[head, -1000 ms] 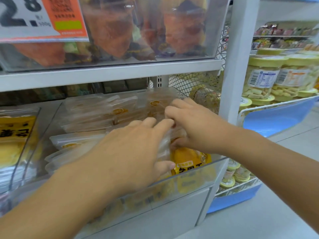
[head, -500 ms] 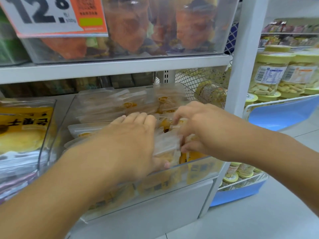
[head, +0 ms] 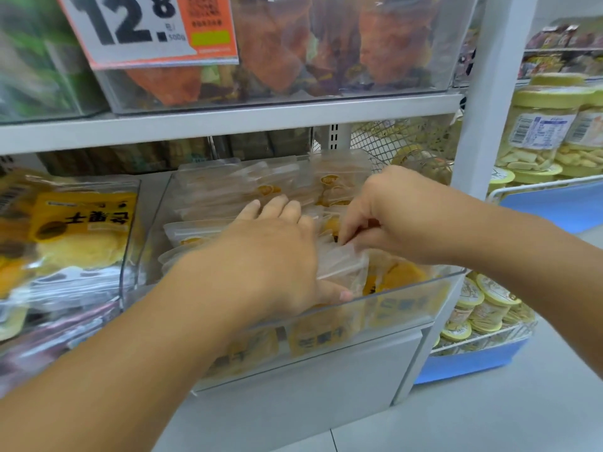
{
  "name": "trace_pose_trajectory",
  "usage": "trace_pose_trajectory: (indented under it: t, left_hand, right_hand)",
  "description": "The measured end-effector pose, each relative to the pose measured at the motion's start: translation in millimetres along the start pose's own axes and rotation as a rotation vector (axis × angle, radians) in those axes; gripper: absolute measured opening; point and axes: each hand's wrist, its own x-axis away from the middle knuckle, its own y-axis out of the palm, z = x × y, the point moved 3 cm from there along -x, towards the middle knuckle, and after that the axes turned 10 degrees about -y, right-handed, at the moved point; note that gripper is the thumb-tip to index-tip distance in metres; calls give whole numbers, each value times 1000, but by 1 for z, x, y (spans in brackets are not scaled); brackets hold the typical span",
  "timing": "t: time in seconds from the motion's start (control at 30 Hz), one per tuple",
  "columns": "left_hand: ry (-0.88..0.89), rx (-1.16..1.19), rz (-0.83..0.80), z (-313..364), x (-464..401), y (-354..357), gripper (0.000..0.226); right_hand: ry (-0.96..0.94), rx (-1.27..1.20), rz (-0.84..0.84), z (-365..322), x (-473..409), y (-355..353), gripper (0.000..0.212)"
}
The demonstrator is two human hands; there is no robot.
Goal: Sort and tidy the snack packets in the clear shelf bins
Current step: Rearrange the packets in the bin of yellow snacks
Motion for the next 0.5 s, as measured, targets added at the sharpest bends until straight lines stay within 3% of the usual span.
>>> trace_pose_trajectory:
  t: [0.1, 0.27, 0.37, 0.43, 0.5]
  left_hand:
    - [7, 41, 35, -6, 2, 3, 111]
    - [3, 121, 180, -14, 11, 5, 99]
    - [4, 151, 254, -14, 15, 1, 83]
    - [98, 199, 294, -14, 21, -4, 73]
    - [185, 242, 288, -21, 29, -11, 69]
  right_hand:
    - [-100, -33, 148, -1, -4, 3, 9]
    - [21, -359, 295, 1, 2, 13, 6]
    - [41, -363, 75, 0, -6, 14, 7]
    - [60, -358, -84, 0, -7, 5, 10]
    - [56, -349, -37, -6, -6, -16, 11]
